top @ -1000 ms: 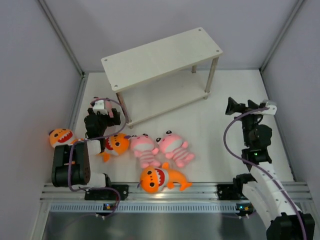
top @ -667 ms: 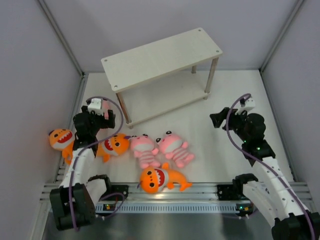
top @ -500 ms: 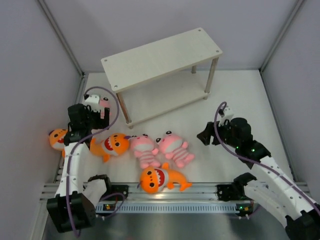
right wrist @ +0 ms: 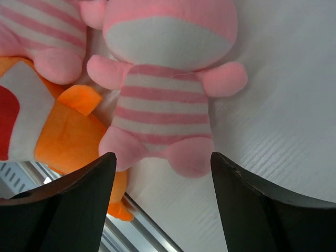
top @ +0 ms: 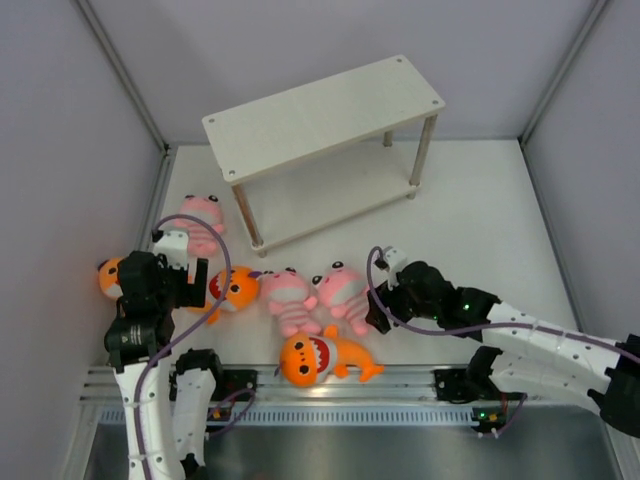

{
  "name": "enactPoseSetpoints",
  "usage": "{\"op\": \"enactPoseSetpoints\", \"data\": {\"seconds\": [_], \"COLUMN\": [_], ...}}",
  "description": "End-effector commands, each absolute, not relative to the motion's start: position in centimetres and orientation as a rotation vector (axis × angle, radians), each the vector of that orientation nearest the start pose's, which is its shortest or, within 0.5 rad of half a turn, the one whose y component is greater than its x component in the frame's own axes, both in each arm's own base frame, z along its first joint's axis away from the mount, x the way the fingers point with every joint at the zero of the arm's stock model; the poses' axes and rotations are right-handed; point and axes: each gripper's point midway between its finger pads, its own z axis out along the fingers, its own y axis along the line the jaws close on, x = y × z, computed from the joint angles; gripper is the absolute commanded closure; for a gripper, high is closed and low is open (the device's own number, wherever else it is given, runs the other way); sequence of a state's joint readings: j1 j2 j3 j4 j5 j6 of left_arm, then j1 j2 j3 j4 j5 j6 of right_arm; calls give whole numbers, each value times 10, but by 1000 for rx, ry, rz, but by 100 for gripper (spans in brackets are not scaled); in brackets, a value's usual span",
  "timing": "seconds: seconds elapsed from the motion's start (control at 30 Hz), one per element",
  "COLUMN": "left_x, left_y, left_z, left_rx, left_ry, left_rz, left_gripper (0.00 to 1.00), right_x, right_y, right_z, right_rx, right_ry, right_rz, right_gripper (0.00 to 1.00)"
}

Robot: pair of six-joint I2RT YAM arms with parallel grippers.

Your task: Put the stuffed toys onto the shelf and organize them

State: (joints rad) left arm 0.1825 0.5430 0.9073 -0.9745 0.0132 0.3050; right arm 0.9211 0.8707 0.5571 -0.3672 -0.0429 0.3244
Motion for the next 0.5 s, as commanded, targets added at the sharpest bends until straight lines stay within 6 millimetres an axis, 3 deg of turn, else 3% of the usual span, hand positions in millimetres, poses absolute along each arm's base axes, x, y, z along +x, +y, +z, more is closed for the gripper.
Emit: {"op": "enactPoseSetpoints", "data": {"seconds": [0.0,0.23,0.33,0.37,0.4,0.47], "left_x": [166,164,164,163,163,163], "left_y": [50,52,52,52,52,51], "left_z": [208,202,203,204,205,204], "left_rx": [111,103,105,105,106,107], "left_ry": [2254,2267,2261,2257,2253,2255], "left_rz": [299,306,308,308,307,305], "left_gripper": [1,1,1,1,1,1], "right_x": [163,156,155,156,158,163], "right_y": [238,255,259,260,259,259], "right_z": [112,57,56,62,70,101], "right_rx": [-657,-693,-684,-683,-675,-679], "right_ry": [2216,2361,2364,2355,2338,2276], "right_rz": [616,610,631,636,629,630], "right_gripper": [26,31,69,91,100,100]}}
